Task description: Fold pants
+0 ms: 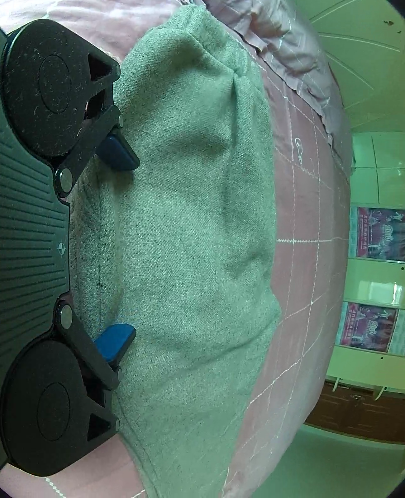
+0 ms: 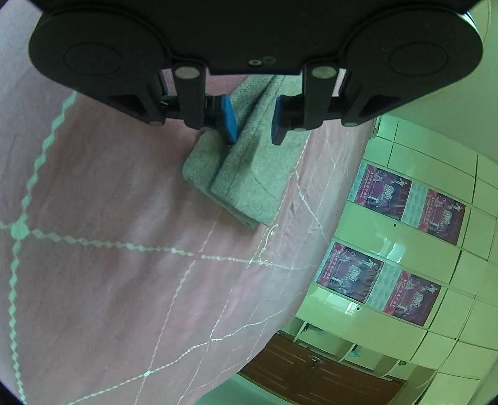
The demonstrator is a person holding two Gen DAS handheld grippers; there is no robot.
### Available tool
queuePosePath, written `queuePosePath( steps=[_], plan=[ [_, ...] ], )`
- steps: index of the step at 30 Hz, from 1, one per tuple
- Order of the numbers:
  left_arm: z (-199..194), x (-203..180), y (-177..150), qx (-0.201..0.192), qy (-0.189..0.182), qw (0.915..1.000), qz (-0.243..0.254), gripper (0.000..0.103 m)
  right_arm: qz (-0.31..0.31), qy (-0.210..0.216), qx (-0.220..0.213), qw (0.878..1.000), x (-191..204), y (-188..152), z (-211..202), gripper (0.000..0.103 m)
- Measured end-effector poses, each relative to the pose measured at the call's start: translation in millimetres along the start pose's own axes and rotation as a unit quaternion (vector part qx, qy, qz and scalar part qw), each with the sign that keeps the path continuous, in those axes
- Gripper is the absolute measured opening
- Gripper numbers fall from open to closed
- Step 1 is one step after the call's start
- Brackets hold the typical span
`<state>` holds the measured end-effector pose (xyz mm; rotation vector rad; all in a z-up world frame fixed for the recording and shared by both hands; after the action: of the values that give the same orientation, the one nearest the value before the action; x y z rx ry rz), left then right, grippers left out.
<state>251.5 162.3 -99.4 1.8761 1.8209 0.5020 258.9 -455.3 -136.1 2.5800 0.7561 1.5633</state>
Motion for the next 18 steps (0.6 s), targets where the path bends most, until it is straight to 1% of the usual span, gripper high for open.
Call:
queuePosePath(
  steps=[1,2,3,4,6,7,8,10,11,12,13,14,15,16,17,18],
  plan=[
    [1.7,2.0,1.2,0.0,-0.002,1.0,0.001,0.103,0.002,-0.002,0.0,1.0,1.5,3.1,6.3,0.005],
    [1.8,2.4,1.1,0.001,-0.003,1.0,0.001,0.103,-0.005,-0.016,0.003,1.0,5.3,5.9,9.2,0.0],
    [2.0,2.7,1.6,0.002,-0.004,1.0,0.001,0.103,-0.021,-0.03,0.005,0.999,15.1,6.5,7.4,0.0],
    [1.9,3.1,1.9,0.002,-0.005,1.0,0.001,0.103,-0.046,-0.02,0.0,0.999,31.7,8.8,5.5,0.0],
    [1.4,4.1,2.0,0.003,-0.008,1.0,0.003,0.103,-0.106,0.014,-0.023,0.994,74.3,10.1,-15.0,0.0],
    [1.4,4.8,2.3,0.002,-0.011,0.9999,0.004,0.103,-0.118,0.025,-0.027,0.992,86.9,9.6,-23.2,0.0],
    [1.2,5.2,2.0,0.001,-0.013,0.9999,0.004,0.103,-0.121,0.027,-0.026,0.992,91.6,8.9,-27.9,0.0],
    [1.8,5.8,2.1,-0.002,-0.015,0.9999,0.004,0.103,-0.119,0.007,-0.02,0.993,82.3,7.0,-27.1,0.0],
    [1.7,6.0,1.9,-0.003,-0.016,0.9999,0.003,0.103,-0.116,-0.012,-0.008,0.993,65.8,7.1,-21.3,0.0],
    [1.8,6.0,1.8,-0.004,-0.016,0.9999,0.003,0.103,-0.096,-0.038,0.005,0.995,45.8,6.7,-13.5,0.0],
    [2.4,6.6,2.3,-0.004,-0.017,0.9998,0.003,0.103,-0.061,-0.052,0.016,0.997,22.9,5.2,-10.1,0.0],
    [2.0,6.9,2.1,-0.004,-0.018,0.9998,0.003,0.103,-0.041,-0.045,0.019,0.998,9.7,0.9,-10.4,0.0],
    [1.7,7.4,2.2,-0.003,-0.02,0.9998,0.004,0.103,-0.038,-0.041,0.021,0.998,3.8,-2.5,-10.7,0.001],
    [1.2,7.8,2.1,-0.002,-0.022,0.9997,0.005,0.103,-0.031,-0.038,0.02,0.999,1.6,-4.5,-12.9,0.007],
    [0.7,8.2,1.9,-0.001,-0.024,0.9997,0.005,0.103,-0.021,-0.028,0.013,0.999,1.2,-6.2,-19.1,0.01],
    [0.4,8.5,1.9,-0.001,-0.026,0.9996,0.006,0.103,-0.019,-0.016,0.002,1.0,2.8,-8.1,-26.4,0.017]
  ],
)
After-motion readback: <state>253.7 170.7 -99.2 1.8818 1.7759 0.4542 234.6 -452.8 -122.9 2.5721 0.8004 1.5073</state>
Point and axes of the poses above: each gripper's, at about its wrist camera, not at the fingertips, and z roughly the way its jaws point, x to its left, y to its top, the point moved 8 cm from there along z, roughly the way its jaws point, and after that the axes turned 10 degrees about x, right-handed, at the moved point
